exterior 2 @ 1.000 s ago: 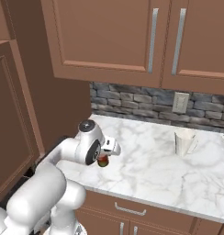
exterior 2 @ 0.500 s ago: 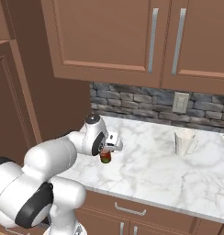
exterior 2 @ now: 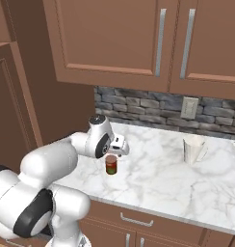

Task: Restock the canned food cabinet by taking the new fresh canned food from the counter and placing it in the cabinet. Then, take the old canned food from the cabinet and place it on the counter.

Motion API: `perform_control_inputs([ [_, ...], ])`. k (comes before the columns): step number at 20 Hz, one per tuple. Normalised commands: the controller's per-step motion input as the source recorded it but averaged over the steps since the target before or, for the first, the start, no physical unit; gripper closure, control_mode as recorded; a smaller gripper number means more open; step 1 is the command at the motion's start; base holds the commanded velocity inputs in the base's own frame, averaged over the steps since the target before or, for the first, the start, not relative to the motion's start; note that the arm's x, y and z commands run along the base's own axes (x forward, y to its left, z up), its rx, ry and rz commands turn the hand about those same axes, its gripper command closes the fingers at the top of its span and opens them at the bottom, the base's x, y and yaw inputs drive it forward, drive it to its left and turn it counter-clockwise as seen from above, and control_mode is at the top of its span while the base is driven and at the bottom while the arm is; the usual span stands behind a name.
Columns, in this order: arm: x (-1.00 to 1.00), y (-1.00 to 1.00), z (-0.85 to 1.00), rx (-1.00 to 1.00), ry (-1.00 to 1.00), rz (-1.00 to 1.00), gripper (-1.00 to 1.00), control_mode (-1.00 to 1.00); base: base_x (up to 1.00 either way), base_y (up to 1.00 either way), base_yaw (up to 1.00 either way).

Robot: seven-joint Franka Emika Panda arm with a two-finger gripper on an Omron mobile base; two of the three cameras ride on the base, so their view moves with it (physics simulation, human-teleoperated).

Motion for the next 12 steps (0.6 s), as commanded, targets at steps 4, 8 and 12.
perform_control_inputs([
  [4,-0.81,-0.04,0.86,0.00,-0.21,-0.01,-1.00,-1.00,0.00,0.00,0.00],
  [8,-1.00,-0.18,0.84,0.00,-0.34,0.00,-1.00,-1.00,0.00,0.00,0.00],
  [12,-1.00,-0.20,0.90,0.00,-0.38,0.00,-1.00,-1.00,0.00,0.00,0.00],
])
